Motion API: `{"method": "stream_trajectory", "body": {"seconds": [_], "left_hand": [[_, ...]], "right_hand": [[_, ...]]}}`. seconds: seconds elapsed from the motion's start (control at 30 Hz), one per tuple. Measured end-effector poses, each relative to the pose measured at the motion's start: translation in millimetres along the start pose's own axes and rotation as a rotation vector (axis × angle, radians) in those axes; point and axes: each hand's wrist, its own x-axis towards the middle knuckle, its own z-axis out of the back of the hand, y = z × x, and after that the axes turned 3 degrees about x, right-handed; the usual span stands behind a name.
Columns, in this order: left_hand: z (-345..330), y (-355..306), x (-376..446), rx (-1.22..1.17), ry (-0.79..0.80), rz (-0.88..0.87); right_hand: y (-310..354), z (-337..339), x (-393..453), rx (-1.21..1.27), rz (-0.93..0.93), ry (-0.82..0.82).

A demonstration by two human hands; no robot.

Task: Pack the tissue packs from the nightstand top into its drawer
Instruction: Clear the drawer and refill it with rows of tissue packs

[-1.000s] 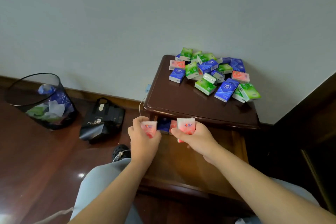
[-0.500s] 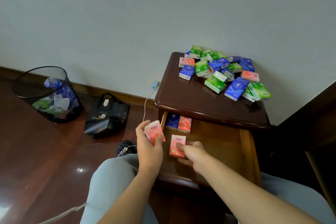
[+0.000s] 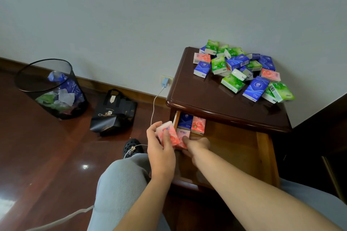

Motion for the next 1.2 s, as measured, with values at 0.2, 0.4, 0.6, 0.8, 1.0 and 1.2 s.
{"method": "stream_trajectory", "body": {"seconds": [0.2, 0.4, 0.6, 0.8, 1.0, 1.2], "left_hand": [[-1.0, 2.2, 1.0, -0.011, 0.005, 0.054], [-0.2, 1.5, -0.1, -0.002, 0.042, 0.049], [0.0, -1.4, -0.9, -0.011, 0.085, 0.056], [1.0, -3.7, -1.9, 0.037, 0.143, 0.033], [-5.8, 2.2, -3.9, 0.131, 0.282, -0.009], [-11.8, 7.1, -15.7, 0.445, 0.35, -0.327]], "right_hand": [[1.2, 1.1, 6.4, -0.006, 0.019, -0.042], [7.1, 15.9, 1.2, -0.08, 0.023, -0.006], [13.6, 36.5, -23.5, -0.019, 0.202, 0.317], [12.1, 52.3, -34.9, 0.019, 0.209, 0.588], [0.3, 71.0, -17.5, 0.032, 0.161, 0.504], [-12.0, 83.0, 12.3, -0.057, 0.064, 0.121]]}}
